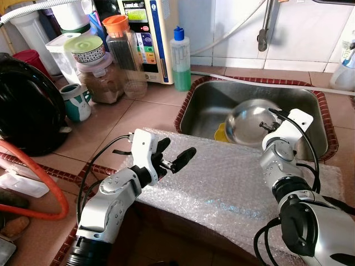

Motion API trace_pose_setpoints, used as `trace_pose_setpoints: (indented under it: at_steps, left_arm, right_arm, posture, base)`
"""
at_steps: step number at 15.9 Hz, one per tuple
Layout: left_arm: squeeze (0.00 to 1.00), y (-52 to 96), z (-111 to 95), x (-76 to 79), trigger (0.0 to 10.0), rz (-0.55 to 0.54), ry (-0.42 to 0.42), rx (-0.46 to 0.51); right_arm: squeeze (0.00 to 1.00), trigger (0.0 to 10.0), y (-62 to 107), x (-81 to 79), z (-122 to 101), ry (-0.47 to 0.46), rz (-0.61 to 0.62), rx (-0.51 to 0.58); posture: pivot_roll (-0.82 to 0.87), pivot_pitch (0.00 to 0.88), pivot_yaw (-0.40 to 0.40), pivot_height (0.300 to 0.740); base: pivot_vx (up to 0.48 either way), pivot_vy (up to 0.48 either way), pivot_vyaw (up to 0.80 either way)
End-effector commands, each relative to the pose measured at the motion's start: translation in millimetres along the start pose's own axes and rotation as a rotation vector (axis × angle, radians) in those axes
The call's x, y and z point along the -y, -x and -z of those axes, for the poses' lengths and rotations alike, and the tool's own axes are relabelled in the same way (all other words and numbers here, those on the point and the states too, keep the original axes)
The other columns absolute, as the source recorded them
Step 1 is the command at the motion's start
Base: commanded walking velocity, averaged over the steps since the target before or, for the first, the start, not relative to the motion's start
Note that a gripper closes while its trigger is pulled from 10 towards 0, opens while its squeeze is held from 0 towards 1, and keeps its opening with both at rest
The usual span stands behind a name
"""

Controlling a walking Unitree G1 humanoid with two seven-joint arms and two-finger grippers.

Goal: Kitchen organization

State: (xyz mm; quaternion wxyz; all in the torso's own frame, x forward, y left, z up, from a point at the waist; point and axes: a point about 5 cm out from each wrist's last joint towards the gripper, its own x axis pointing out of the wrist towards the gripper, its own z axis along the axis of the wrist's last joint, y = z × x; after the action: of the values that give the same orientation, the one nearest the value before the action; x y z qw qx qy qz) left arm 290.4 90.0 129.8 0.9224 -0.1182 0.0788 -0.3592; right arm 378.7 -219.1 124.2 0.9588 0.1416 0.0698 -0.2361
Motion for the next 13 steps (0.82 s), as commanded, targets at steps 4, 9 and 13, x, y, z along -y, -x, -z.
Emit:
trace_pose_setpoints:
  at_steps: [4, 9, 13]
  left_arm:
    - [1.00, -2.4, -2.5, -3.4, 10.0, -0.027, -0.023, 0.001]
    - [1.00, -5.0, -2.2, -2.4, 10.0, -0.012, -0.028, -0.007]
    - [1.00, -12.7, -4.8, 0.2, 10.0, 0.028, -0.031, -0.009]
  right_arm:
    - [1.00, 10.0, 1.6, 14.7, 20.2, -0.003, 0.048, -0.119]
    - [1.00, 10.0, 2.0, 14.0, 21.4, 0.001, 0.033, -0.121]
    - [1.00, 10.0, 6.2, 7.6, 26.1, 0.063, -0.054, -0.070]
  posture:
    - [0.11, 0.043, 0.149, 0.740]
    - [0.10, 0.037, 0.144, 0.740]
    - [0.07, 0.030, 0.151, 0.740]
  base:
    - [0.000, 0.000, 0.00]
    - [0.000, 0.000, 0.00]
    - [0.000, 0.000, 0.00]
